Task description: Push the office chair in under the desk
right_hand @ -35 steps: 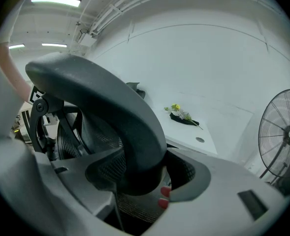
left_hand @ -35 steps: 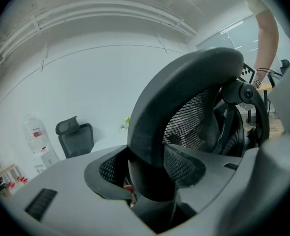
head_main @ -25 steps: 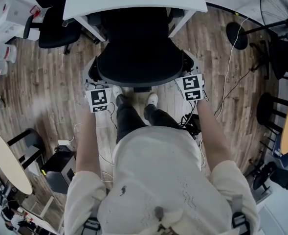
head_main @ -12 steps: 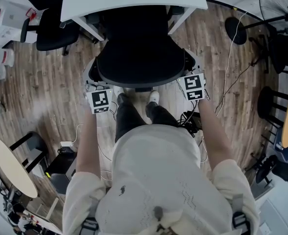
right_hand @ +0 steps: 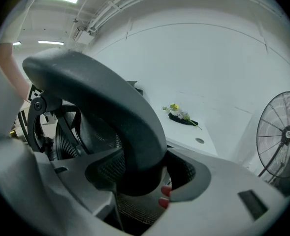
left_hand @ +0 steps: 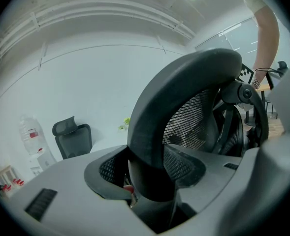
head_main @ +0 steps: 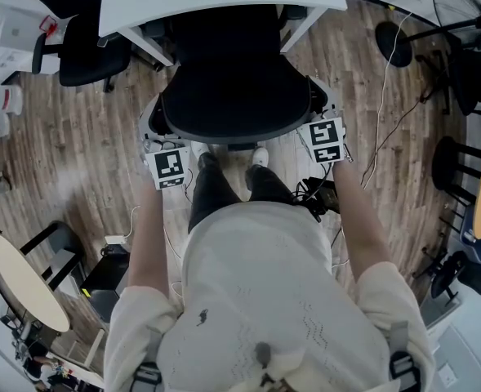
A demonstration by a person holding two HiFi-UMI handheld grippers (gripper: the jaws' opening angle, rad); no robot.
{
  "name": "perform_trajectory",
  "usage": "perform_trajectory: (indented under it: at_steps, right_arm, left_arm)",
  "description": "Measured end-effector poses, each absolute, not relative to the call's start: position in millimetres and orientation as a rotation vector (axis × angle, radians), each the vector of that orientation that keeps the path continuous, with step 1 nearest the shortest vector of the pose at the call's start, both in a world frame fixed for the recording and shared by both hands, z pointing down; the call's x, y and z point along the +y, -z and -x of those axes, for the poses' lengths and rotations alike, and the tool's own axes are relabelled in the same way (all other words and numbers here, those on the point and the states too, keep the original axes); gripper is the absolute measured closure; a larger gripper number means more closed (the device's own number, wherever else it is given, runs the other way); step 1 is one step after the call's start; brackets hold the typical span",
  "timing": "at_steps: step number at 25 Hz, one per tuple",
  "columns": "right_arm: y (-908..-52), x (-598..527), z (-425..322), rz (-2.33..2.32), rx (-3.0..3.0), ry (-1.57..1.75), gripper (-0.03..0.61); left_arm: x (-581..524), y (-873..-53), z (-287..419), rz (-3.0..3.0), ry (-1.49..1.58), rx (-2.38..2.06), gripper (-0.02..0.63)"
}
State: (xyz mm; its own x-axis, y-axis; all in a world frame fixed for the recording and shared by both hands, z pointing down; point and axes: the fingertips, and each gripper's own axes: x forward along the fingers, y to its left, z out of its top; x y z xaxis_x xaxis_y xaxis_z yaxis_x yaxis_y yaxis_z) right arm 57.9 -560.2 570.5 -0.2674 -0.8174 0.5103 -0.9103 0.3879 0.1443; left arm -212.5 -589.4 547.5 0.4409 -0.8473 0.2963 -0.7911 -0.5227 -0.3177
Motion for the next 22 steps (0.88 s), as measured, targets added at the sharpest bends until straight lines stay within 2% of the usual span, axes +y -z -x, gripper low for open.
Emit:
perform_trajectory:
  at_steps: [22]
  right_arm:
    - [-575, -571, -61, -1.426, -2.175, -0.221, 0.314]
  left_arm:
    - [-599, -550, 208, 2.552, 0.664, 1.468, 0.37]
